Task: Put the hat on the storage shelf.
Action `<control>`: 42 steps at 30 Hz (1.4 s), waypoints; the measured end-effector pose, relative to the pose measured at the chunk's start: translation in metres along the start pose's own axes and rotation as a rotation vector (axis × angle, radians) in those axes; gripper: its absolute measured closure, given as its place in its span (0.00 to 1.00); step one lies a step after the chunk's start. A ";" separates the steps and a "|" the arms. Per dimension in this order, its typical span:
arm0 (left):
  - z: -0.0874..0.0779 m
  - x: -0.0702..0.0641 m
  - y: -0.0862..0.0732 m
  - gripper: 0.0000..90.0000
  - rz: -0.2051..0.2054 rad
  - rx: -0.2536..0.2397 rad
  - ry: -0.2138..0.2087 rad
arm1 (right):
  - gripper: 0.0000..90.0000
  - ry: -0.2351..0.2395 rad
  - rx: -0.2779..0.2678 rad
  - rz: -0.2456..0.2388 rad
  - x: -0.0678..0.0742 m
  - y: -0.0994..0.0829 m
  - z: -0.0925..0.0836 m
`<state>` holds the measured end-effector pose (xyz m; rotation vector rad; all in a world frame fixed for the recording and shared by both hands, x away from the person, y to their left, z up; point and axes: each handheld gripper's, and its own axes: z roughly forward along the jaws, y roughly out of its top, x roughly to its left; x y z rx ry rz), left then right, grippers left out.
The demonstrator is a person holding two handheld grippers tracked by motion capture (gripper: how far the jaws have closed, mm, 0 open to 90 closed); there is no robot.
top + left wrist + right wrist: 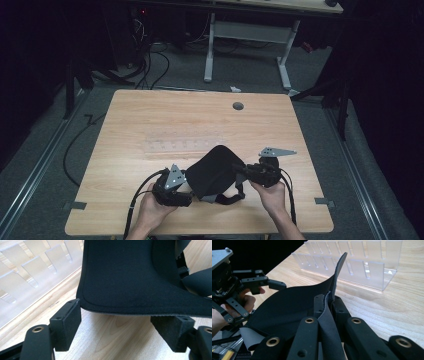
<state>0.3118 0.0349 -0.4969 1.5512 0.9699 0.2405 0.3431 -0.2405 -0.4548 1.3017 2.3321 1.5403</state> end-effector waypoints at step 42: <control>-0.006 0.000 0.005 0.65 0.092 0.022 -0.012 | 0.92 0.137 0.024 0.022 0.013 0.009 0.017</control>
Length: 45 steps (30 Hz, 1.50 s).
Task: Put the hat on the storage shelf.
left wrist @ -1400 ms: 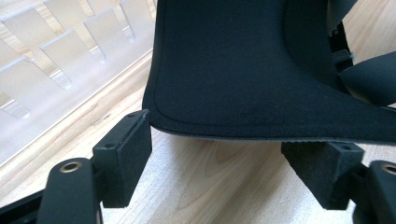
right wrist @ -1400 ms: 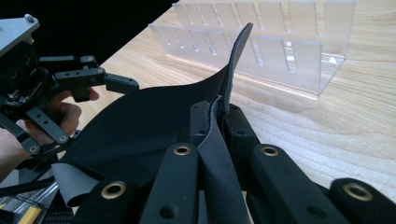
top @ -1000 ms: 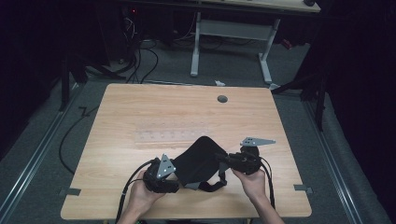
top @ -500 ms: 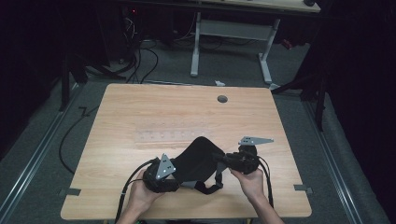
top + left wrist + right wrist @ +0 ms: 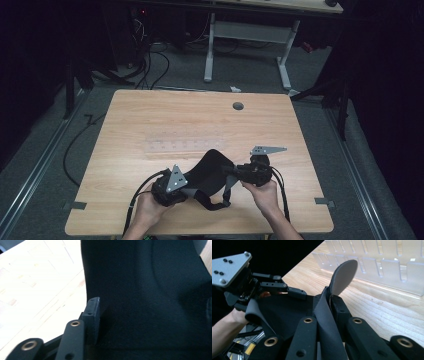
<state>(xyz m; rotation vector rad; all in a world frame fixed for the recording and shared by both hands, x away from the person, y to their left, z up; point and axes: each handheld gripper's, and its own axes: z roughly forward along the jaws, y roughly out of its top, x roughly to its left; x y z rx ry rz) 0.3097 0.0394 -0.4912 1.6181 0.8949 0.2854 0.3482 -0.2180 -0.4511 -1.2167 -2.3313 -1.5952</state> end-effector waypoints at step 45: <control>-0.045 0.036 0.033 0.96 -0.230 -0.137 -0.112 | 0.56 -0.567 0.064 -0.029 -0.075 -0.055 -0.027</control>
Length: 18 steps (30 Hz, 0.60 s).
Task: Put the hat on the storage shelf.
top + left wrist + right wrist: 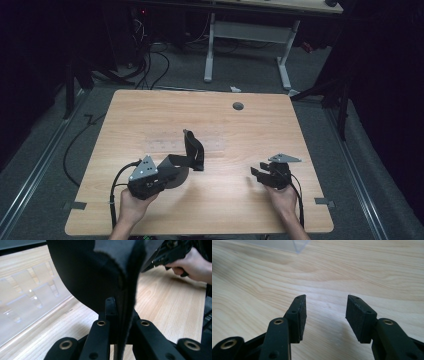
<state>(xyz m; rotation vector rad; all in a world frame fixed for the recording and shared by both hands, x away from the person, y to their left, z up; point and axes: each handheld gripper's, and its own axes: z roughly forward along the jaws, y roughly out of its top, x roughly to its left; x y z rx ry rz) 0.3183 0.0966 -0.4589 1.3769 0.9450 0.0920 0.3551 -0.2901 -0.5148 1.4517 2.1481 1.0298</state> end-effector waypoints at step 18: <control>-0.013 0.010 0.022 0.96 -0.031 -0.090 0.041 | 0.50 -0.127 0.002 -0.055 -0.007 -0.012 0.009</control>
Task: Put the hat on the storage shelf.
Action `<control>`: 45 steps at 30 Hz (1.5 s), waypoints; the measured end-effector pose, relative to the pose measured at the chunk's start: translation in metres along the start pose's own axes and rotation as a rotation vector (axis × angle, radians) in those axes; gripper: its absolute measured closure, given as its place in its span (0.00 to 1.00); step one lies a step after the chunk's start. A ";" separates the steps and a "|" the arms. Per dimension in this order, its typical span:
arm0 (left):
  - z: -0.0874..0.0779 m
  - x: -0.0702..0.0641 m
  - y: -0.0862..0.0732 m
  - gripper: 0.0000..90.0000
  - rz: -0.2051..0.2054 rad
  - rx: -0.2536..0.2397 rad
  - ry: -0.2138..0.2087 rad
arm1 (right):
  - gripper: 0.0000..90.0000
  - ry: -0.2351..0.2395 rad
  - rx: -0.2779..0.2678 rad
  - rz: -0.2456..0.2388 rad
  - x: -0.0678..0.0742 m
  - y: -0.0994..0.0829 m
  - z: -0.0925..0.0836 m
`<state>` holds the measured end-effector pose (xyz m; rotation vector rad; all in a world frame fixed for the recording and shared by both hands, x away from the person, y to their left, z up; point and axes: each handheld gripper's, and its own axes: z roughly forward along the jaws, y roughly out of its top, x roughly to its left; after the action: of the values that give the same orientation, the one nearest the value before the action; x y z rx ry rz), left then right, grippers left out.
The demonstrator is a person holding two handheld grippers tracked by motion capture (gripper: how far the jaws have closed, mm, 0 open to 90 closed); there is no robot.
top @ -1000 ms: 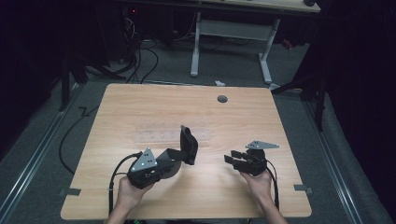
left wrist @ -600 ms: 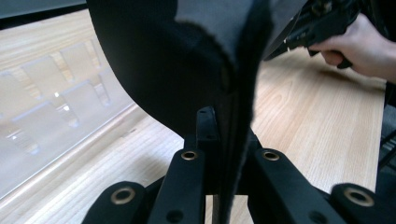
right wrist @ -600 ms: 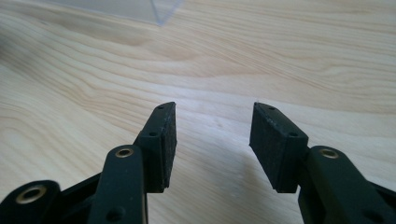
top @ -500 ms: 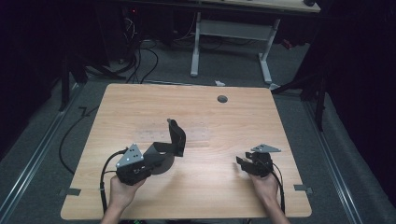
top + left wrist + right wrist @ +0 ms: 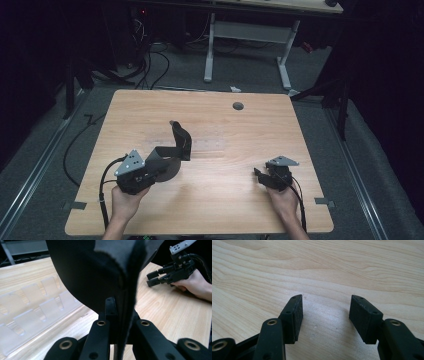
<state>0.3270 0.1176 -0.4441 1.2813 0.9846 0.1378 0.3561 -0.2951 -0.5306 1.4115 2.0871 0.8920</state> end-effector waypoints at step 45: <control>0.023 0.049 0.065 0.96 0.032 -0.202 0.160 | 0.48 -0.014 0.002 0.010 0.000 0.000 0.001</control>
<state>0.3995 0.1520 -0.4168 1.1131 1.0584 0.3605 0.3567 -0.2949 -0.5307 1.4266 2.0725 0.8823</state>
